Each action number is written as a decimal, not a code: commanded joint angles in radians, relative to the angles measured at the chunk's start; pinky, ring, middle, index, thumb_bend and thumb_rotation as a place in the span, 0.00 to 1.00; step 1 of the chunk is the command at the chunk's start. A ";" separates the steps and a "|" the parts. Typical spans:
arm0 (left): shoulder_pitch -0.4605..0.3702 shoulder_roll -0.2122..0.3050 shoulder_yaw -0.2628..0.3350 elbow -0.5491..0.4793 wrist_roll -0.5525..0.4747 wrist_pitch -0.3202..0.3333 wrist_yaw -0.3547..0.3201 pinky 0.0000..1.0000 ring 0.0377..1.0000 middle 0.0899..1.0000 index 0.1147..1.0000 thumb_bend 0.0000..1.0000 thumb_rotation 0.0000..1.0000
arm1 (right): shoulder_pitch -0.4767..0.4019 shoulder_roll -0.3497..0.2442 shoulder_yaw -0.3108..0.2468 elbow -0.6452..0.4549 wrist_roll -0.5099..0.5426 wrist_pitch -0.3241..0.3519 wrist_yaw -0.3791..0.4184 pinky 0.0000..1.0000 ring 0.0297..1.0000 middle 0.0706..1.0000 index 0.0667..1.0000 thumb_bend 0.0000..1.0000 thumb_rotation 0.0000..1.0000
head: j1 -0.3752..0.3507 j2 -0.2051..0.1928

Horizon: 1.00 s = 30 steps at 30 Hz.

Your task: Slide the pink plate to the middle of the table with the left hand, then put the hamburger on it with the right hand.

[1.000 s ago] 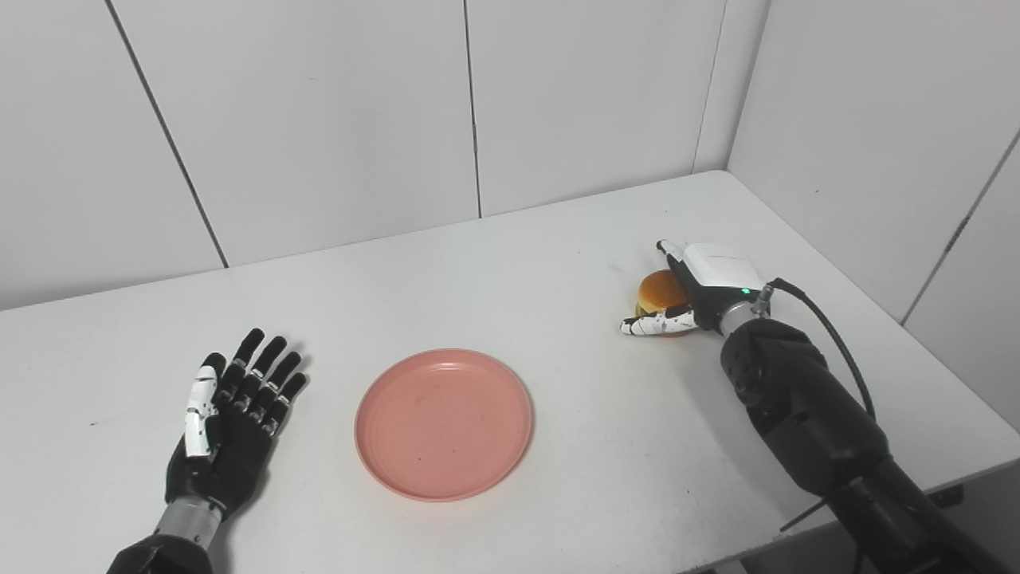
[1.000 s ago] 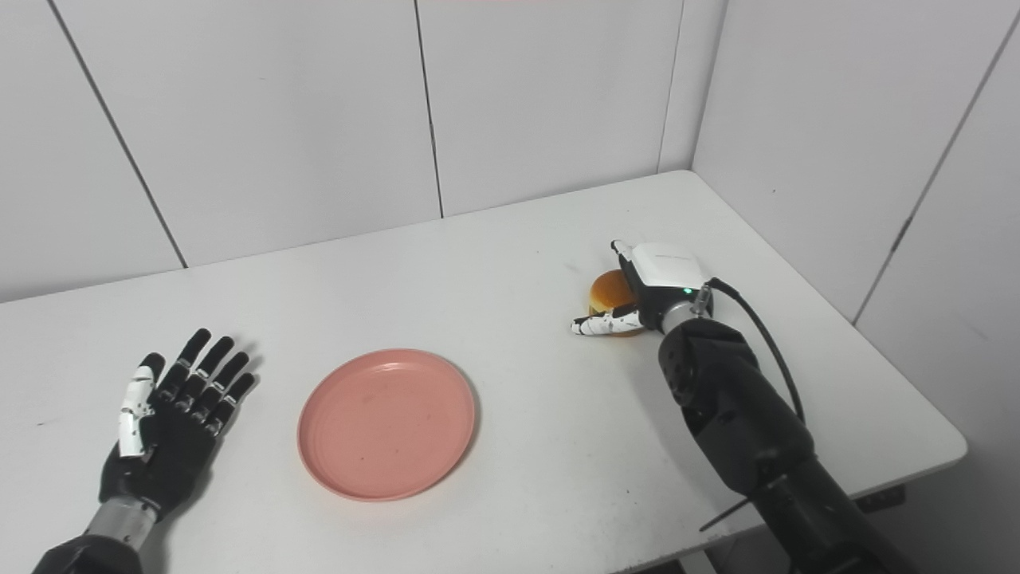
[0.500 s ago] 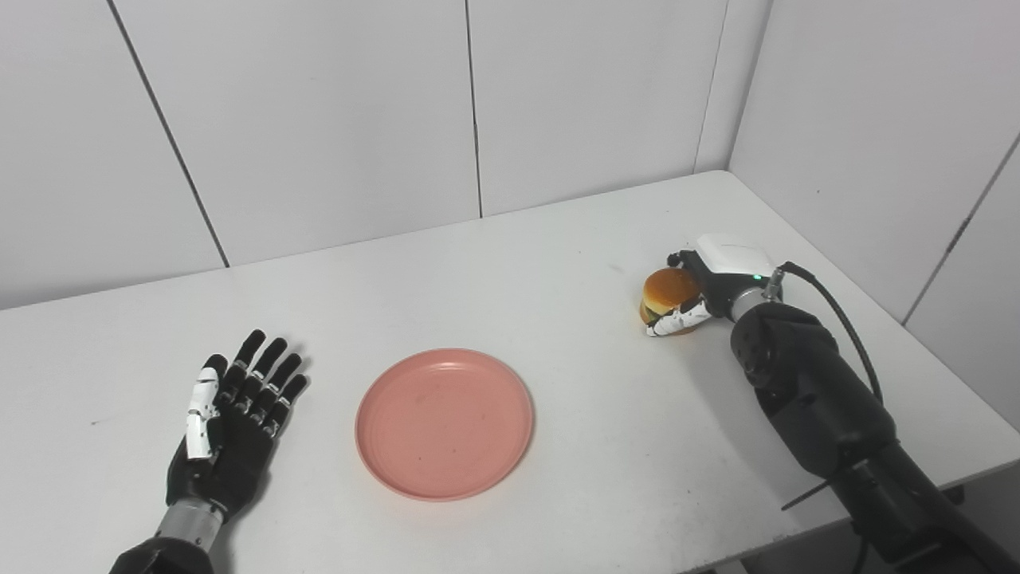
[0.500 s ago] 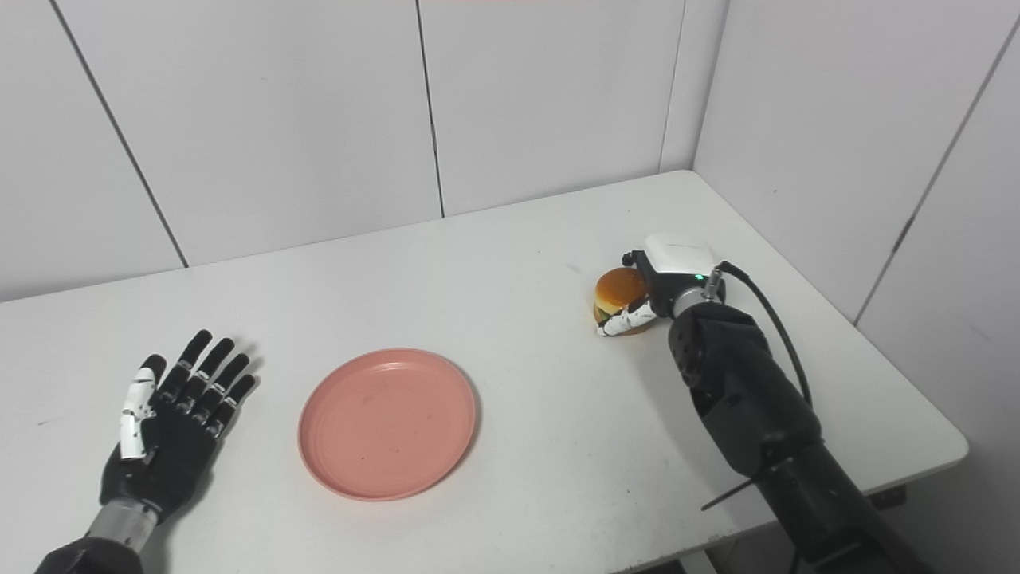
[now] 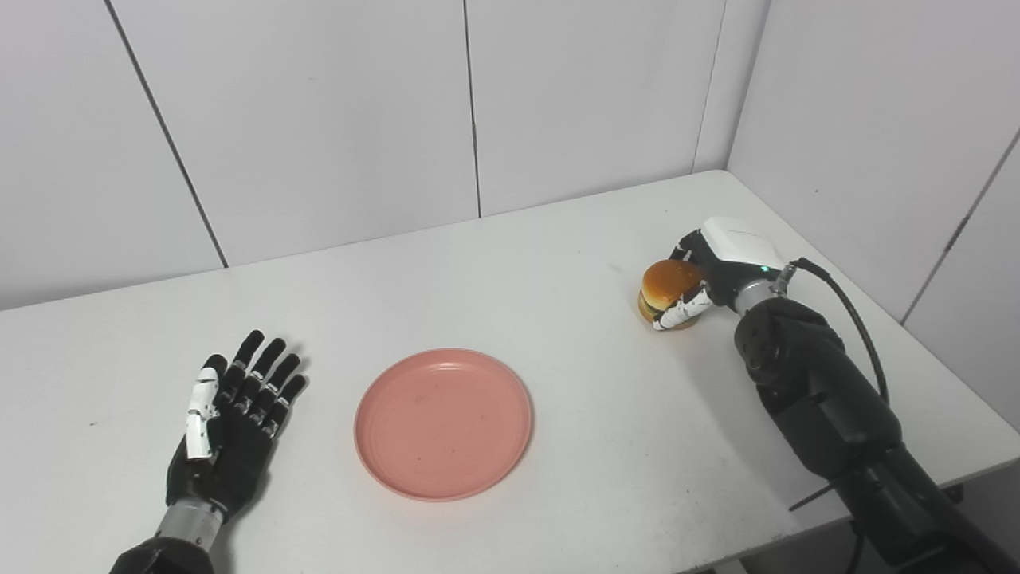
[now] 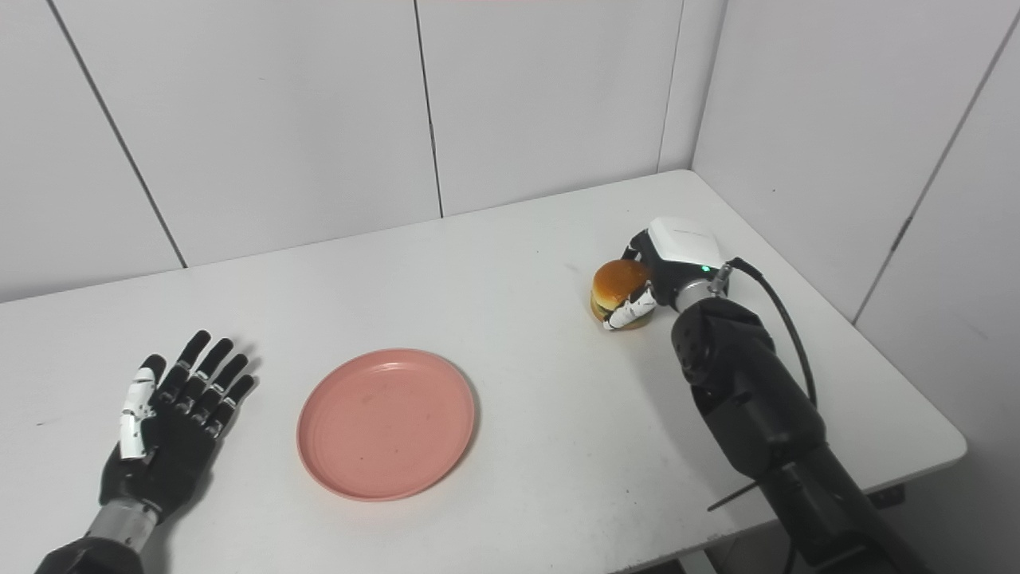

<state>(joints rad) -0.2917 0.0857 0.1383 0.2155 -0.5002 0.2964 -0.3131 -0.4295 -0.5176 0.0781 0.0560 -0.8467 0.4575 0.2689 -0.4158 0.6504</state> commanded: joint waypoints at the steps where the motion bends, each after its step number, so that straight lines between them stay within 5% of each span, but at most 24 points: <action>1: 0.004 -0.002 -0.004 -0.002 0.008 0.039 0.022 0.98 0.95 0.95 0.95 0.33 1.00 | -0.036 -0.023 -0.014 -0.057 0.007 -0.008 -0.029 0.24 0.30 0.37 0.45 0.51 0.13 | 0.005 0.000; 8: 0.008 -0.013 -0.014 -0.024 0.024 0.043 0.050 0.96 0.94 0.94 0.93 0.34 1.00 | -0.035 -0.017 -0.003 -0.195 0.027 -0.009 -0.005 0.27 0.33 0.39 0.45 0.51 0.13 | 0.034 0.008; 16: 0.019 -0.052 -0.027 -0.080 0.033 0.082 0.106 0.97 0.95 0.95 0.93 0.35 1.00 | -0.056 0.045 0.062 -0.314 -0.037 0.006 0.029 0.22 0.29 0.33 0.45 0.51 0.14 | 0.157 0.034; 19: 0.021 -0.066 -0.038 -0.096 0.048 0.088 0.124 0.96 0.95 0.95 0.93 0.35 1.00 | -0.062 0.078 0.086 -0.341 -0.049 0.003 0.051 0.17 0.21 0.26 0.44 0.51 0.13 | 0.191 0.042; 24: 0.022 -0.100 -0.051 -0.121 0.070 0.106 0.164 0.94 0.93 0.93 0.92 0.36 1.00 | -0.064 0.134 0.135 -0.357 -0.028 -0.052 0.054 0.19 0.24 0.30 0.44 0.51 0.13 | 0.274 0.062; 30: 0.017 -0.129 -0.064 -0.134 0.084 0.120 0.192 0.94 0.93 0.93 0.91 0.35 1.00 | -0.070 0.192 0.191 -0.339 -0.013 -0.099 0.049 0.15 0.19 0.23 0.44 0.51 0.13 | 0.344 0.081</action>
<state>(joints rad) -0.2675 -0.0356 0.0808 0.0872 -0.4299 0.3878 -0.1348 -0.4485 -0.3298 0.2731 -0.2672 -0.8564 0.3912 0.3394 -0.0769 0.7286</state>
